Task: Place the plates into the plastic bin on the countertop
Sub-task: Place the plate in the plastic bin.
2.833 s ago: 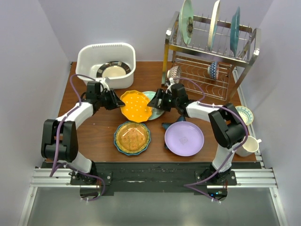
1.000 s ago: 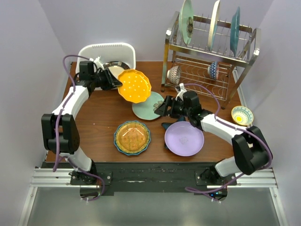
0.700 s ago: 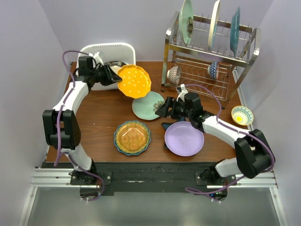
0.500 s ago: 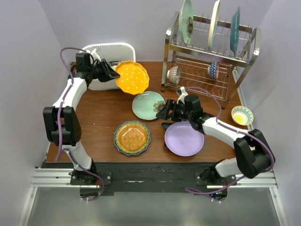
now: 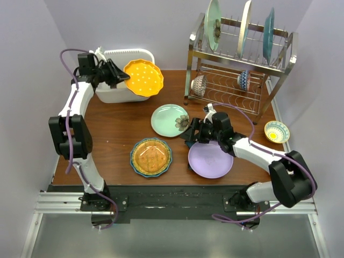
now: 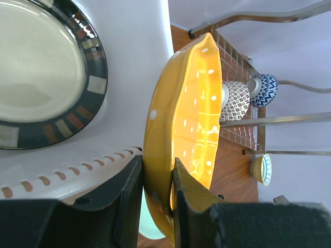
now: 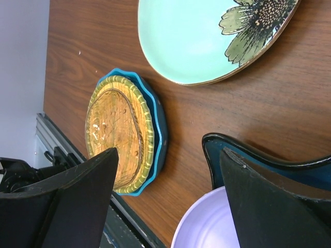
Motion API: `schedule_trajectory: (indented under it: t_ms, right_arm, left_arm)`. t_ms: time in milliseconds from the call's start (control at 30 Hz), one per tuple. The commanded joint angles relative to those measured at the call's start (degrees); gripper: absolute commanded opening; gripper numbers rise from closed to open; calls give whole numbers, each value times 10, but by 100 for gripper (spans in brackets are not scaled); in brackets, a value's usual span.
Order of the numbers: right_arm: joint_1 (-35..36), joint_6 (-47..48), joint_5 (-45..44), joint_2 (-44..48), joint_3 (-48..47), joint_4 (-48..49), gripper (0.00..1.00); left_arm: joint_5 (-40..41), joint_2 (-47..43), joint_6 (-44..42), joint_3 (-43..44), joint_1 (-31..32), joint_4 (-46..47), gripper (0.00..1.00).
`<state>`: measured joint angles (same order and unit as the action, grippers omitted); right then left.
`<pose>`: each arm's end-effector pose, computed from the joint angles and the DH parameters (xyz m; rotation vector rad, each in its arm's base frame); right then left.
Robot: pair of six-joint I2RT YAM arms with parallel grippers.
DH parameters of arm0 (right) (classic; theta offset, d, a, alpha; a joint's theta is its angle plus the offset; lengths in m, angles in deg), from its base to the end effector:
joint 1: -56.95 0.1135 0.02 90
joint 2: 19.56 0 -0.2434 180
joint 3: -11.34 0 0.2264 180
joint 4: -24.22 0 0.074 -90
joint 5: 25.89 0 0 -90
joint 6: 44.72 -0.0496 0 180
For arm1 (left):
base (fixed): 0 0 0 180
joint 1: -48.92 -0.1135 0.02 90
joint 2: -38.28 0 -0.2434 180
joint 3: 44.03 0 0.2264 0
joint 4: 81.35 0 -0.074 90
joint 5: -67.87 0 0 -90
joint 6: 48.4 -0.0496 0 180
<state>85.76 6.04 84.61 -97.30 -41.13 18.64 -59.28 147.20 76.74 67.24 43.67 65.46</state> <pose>0.2339 0.1485 0.1929 -0.0255 2.2656 1.0535 0.4236 0.0088 0.2948 -0.3497 2.1136 -0.9913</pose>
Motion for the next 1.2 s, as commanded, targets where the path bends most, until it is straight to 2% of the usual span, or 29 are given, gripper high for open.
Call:
schedule_trajectory:
  t_ms: [0,367,500,933,1167]
  right_arm:
    - [2,12,0,16,0,-1,83]
    - [2,20,-1,36,5,-8,90]
    - [1,27,-2,49,6,-13,98]
    - [1,32,-6,60,5,-27,99]
    - [2,31,-5,58,8,-26,99]
  left_arm:
    - [-63,-4,51,57,-12,73,0]
    - [-57,34,67,92,-28,94,0]
    - [-57,46,72,104,-34,104,0]
    - [-51,54,125,72,-71,209,0]
    - [-35,83,128,100,-80,201,0]
